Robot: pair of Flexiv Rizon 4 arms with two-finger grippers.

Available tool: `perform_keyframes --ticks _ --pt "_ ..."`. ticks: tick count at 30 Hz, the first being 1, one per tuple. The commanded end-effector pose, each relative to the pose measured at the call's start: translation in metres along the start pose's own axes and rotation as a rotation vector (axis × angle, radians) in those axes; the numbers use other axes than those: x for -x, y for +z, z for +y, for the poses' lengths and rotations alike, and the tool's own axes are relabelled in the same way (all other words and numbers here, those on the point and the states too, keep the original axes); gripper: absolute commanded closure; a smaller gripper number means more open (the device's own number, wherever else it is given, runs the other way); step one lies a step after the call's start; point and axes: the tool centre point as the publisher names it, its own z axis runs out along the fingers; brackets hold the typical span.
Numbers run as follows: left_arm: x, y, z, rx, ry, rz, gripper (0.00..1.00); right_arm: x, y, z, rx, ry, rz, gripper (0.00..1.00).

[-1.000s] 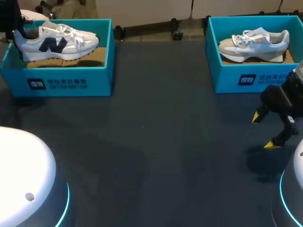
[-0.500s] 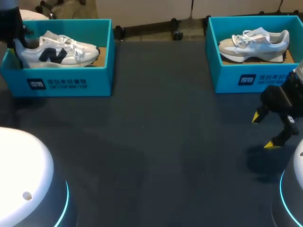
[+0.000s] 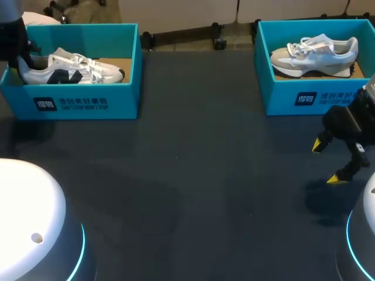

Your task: Take the shoe out of the shoebox, open the shoe tongue, remove and reinsert the insole, then place the shoe into the shoebox

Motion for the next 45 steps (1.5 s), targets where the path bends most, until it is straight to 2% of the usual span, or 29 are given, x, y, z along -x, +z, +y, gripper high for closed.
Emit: perform_keyframes --ticks 1,5,11,20,29,45 --pt "0.0 -0.001 -0.001 0.003 0.001 0.0 1.0 0.0 0.001 0.0 -0.003 0.0 0.0 0.0" --pt "0.001 0.0 -0.001 0.003 0.001 0.0 1.0 0.0 0.001 0.0 -0.003 0.0 0.0 0.0" --pt "0.009 0.015 0.007 -0.027 -0.02 0.001 1.0 0.0 0.001 0.0 -0.003 0.0 0.0 0.0" --pt "0.007 0.027 0.014 -0.053 -0.04 0.01 1.0 0.0 0.001 0.0 -0.003 0.0 0.0 0.0" --pt "0.002 0.037 0.002 -0.076 -0.015 0.0 1.0 0.0 0.001 0.0 -0.003 0.0 0.0 0.0" --pt "0.011 0.055 -0.003 -0.115 0.013 -0.009 1.0 0.0 0.001 0.0 -0.003 0.0 0.0 0.0"
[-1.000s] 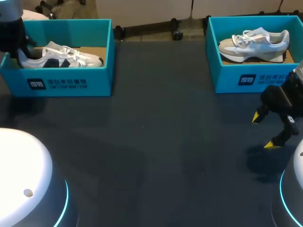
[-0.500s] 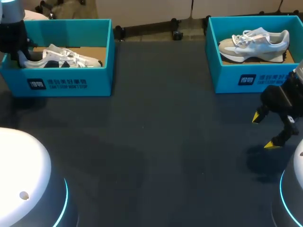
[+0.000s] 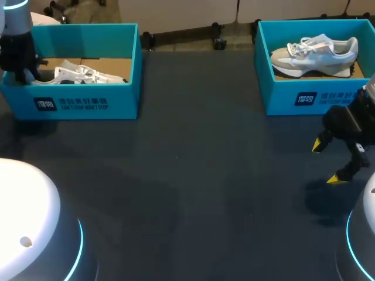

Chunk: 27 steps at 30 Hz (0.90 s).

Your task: Take the shoe out of the shoebox, open the shoe tongue, remove and reinsert the insole, then place the shoe into the shoebox

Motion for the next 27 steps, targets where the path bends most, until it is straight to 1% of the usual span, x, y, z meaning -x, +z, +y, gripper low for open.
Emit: perform_keyframes --ticks 1,9,18,19,20,21,23,24,26,27 --pt "0.002 0.005 0.004 -0.01 0.009 0.001 1.0 0.0 0.001 0.0 -0.003 0.0 0.0 0.0" --pt "0.006 0.013 0.005 -0.012 0.001 0.004 1.0 0.0 0.001 0.0 -0.003 0.0 0.0 0.0" --pt "0.004 0.019 0.008 -0.025 -0.008 -0.014 1.0 0.0 0.001 0.0 -0.003 0.0 0.0 0.0" --pt "0.004 0.02 0.008 -0.024 -0.014 -0.023 0.92 0.0 0.001 0.0 -0.003 0.0 0.0 0.0" --pt "0.004 0.021 0.008 -0.025 -0.016 -0.032 0.79 0.0 0.001 0.0 -0.003 0.0 0.0 0.0" --pt "0.004 0.021 0.008 -0.021 -0.018 -0.039 0.73 0.0 0.001 0.0 -0.003 0.0 0.0 0.0" --pt "0.003 0.019 0.008 -0.017 -0.019 -0.053 0.53 0.0 0.001 0.0 -0.003 0.0 0.0 0.0" --pt "0.003 0.018 0.008 -0.014 -0.02 -0.056 0.31 0.0 0.001 0.0 -0.003 0.0 0.0 0.0" --pt "0.003 0.015 0.008 -0.01 -0.021 -0.063 0.21 0.0 0.001 0.0 -0.003 0.0 0.0 0.0" --pt "0.003 0.014 0.007 -0.006 -0.021 -0.066 0.13 0.0 0.001 0.0 -0.003 0.0 0.0 0.0"
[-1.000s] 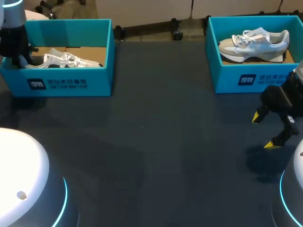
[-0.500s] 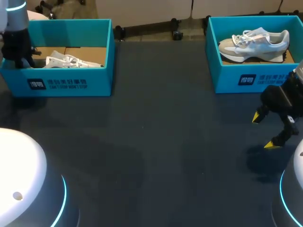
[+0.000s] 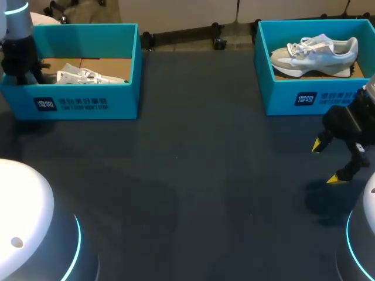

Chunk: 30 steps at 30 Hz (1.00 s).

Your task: Take the shoe out of the shoebox, open the shoe tongue, remove and reinsert the insole, then place the shoe into the shoebox

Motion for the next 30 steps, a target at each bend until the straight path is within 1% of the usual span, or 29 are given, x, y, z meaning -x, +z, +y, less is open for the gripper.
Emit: perform_keyframes --ticks 1,5,7,8,11,12,13,16,18,24,30 --pt "-0.002 -0.005 0.0 0.006 0.002 -0.012 0.07 0.0 0.001 0.0 -0.003 0.0 0.0 0.0" --pt "0.001 -0.012 -0.002 0.016 0.005 -0.018 0.09 0.0 0.001 0.0 -0.003 0.0 0.0 0.0" --pt "0.003 -0.016 -0.003 0.019 0.007 -0.017 0.07 0.0 0.001 0.0 -0.003 0.0 0.0 0.0" --pt "0.005 -0.018 -0.004 0.021 0.007 -0.017 0.08 0.0 0.001 0.0 -0.003 0.0 0.0 0.0" --pt "0.008 -0.024 -0.006 0.029 0.009 -0.015 0.05 0.0 0.001 0.0 -0.003 0.0 0.0 0.0" --pt "0.008 -0.027 -0.007 0.031 0.009 -0.02 0.03 0.0 0.001 0.0 -0.003 0.0 0.0 0.0" --pt "0.008 -0.03 -0.008 0.031 0.007 -0.027 0.04 0.0 0.001 0.0 -0.003 0.0 0.0 0.0" --pt "0.008 -0.038 -0.01 0.038 0.002 -0.032 0.0 0.0 0.001 0.0 -0.003 0.0 0.0 0.0" --pt "0.007 -0.044 -0.012 0.042 0.0 -0.043 0.0 0.0 0.001 0.0 -0.003 0.0 0.0 0.0" --pt "0.007 -0.066 -0.021 0.059 -0.005 -0.051 0.0 0.0 0.001 0.0 -0.003 0.0 0.0 0.0" --pt "0.006 -0.096 -0.032 0.091 -0.007 -0.062 0.0 0.0 0.001 0.0 -0.003 0.0 0.0 0.0"
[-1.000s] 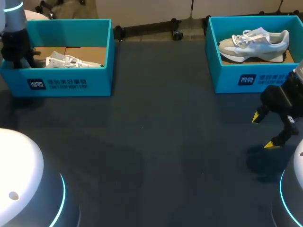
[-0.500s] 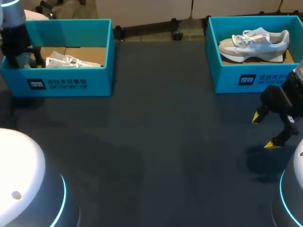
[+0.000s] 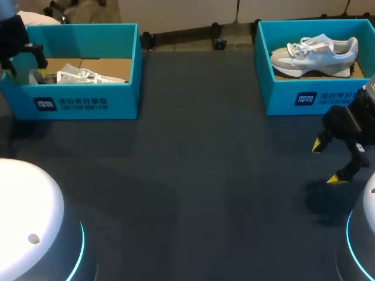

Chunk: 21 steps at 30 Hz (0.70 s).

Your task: Take the shoe out of the shoebox, open the shoe tongue, remove and reinsert the insole, then place the shoe into the shoebox

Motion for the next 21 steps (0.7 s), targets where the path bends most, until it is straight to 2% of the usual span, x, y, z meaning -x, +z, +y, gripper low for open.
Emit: perform_keyframes --ticks 1,9,21 --pt "0.001 -0.025 -0.018 0.032 -0.001 0.002 0.0 0.0 0.001 0.0 -0.003 0.0 0.0 0.0" --pt "0.005 -0.058 -0.034 0.063 0.014 -0.003 0.0 0.0 0.001 0.0 -0.003 0.0 0.0 0.0" --pt "0.01 -0.086 -0.052 0.043 0.025 0.003 0.0 0.0 0.001 0.0 -0.003 0.0 0.0 0.0"
